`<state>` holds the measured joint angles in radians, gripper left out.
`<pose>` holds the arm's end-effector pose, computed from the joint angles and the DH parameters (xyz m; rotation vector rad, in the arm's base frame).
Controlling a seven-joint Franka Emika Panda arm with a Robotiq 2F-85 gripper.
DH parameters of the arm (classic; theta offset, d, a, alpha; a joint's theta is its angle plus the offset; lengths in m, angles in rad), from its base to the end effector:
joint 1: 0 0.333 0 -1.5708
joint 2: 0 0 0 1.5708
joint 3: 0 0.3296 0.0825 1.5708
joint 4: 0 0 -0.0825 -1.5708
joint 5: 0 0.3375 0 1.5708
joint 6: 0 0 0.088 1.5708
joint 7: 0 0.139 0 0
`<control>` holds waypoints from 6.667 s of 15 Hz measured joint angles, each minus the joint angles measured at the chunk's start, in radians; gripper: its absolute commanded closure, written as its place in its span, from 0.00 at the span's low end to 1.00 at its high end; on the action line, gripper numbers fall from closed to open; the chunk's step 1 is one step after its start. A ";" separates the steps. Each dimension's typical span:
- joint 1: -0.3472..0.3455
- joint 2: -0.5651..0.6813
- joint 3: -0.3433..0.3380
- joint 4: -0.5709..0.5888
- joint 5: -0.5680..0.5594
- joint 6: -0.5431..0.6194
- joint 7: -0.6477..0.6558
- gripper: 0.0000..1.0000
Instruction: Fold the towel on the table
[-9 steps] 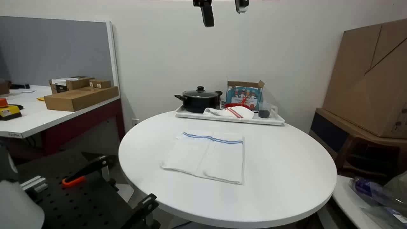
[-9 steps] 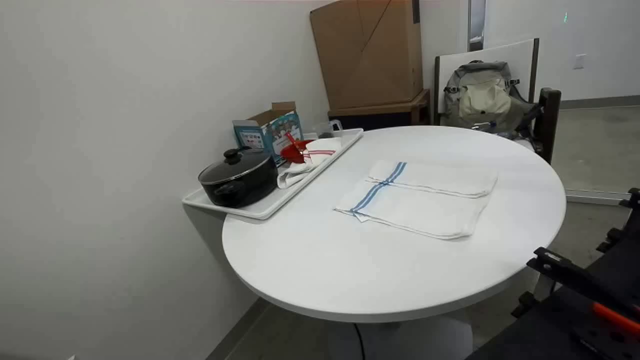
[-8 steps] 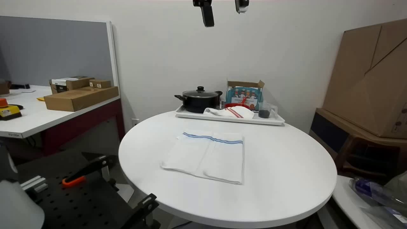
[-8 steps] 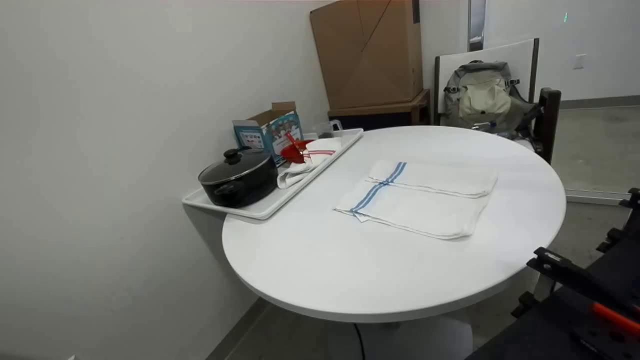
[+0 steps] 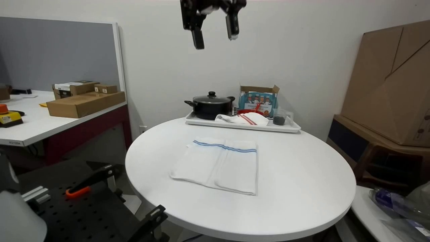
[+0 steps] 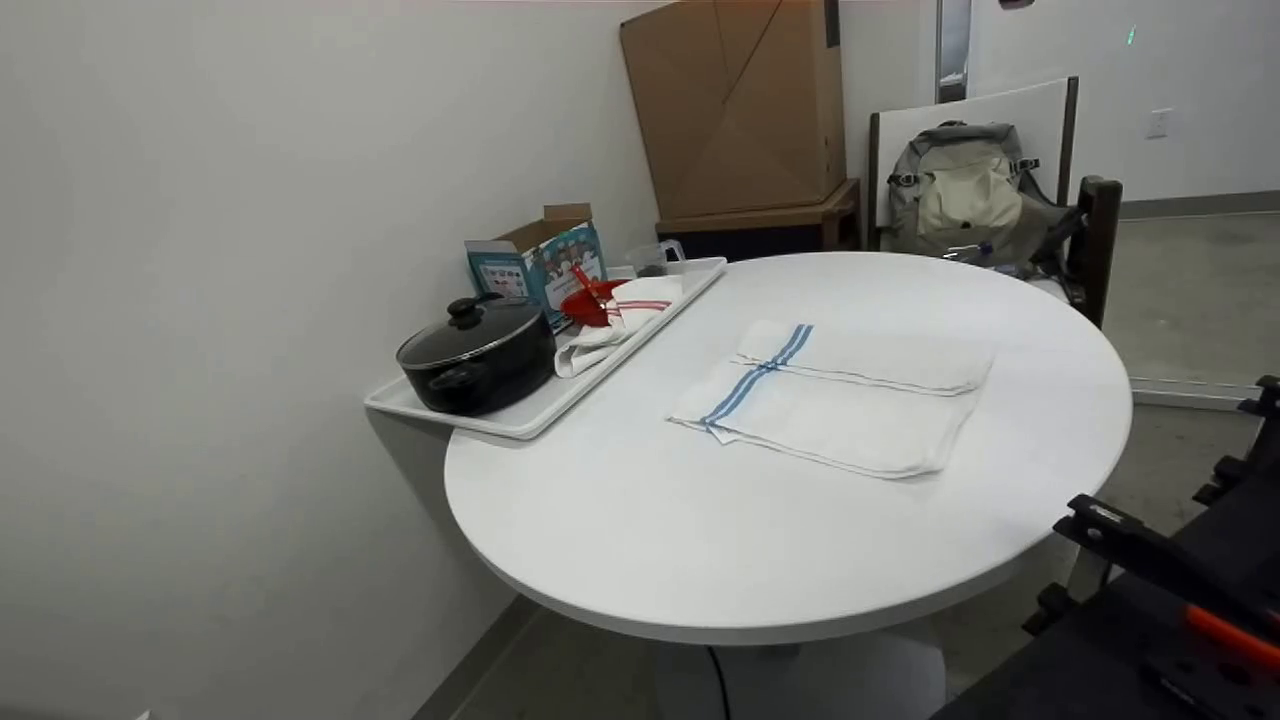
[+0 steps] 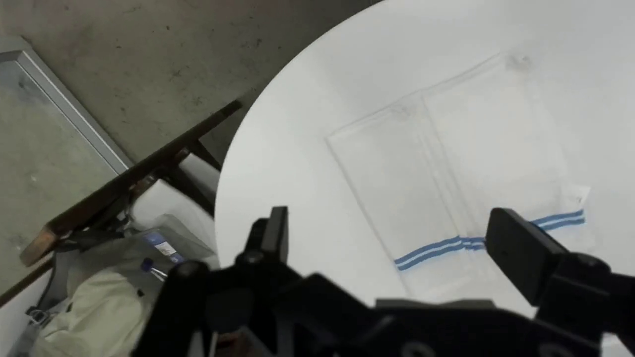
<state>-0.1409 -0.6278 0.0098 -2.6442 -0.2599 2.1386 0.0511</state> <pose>0.3135 -0.0593 0.4522 2.8983 -0.0823 0.1625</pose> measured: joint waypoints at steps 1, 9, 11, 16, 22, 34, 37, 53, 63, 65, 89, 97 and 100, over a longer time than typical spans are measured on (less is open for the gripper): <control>0.026 0.014 0.010 -0.017 0.000 0.010 -0.013 0.00; 0.165 0.160 0.144 -0.141 -0.108 0.131 -0.045 0.00; 0.177 0.201 0.184 -0.140 -0.180 0.175 -0.038 0.00; 0.178 0.317 0.221 -0.140 -0.318 0.319 0.015 0.00; 0.191 0.429 0.143 -0.136 -0.127 0.368 -0.031 0.00; 0.185 0.630 0.132 -0.131 -0.480 0.524 0.116 0.00; 0.180 0.679 0.126 -0.131 -0.594 0.544 0.187 0.00; 0.164 0.845 0.078 -0.116 -1.157 0.589 0.628 0.02; 0.176 1.094 0.079 0.075 -1.158 0.580 0.716 0.26; 0.178 1.130 0.084 0.113 -1.148 0.579 0.716 0.32; 0.022 0.909 0.085 0.151 -0.847 0.592 0.626 0.99; -0.171 0.867 -0.046 0.219 -0.798 0.576 0.547 0.99; -0.193 0.890 -0.065 0.238 -0.798 0.554 0.547 0.99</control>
<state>-0.3335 0.2620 -0.0548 -2.4062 -1.0582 2.6924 0.5983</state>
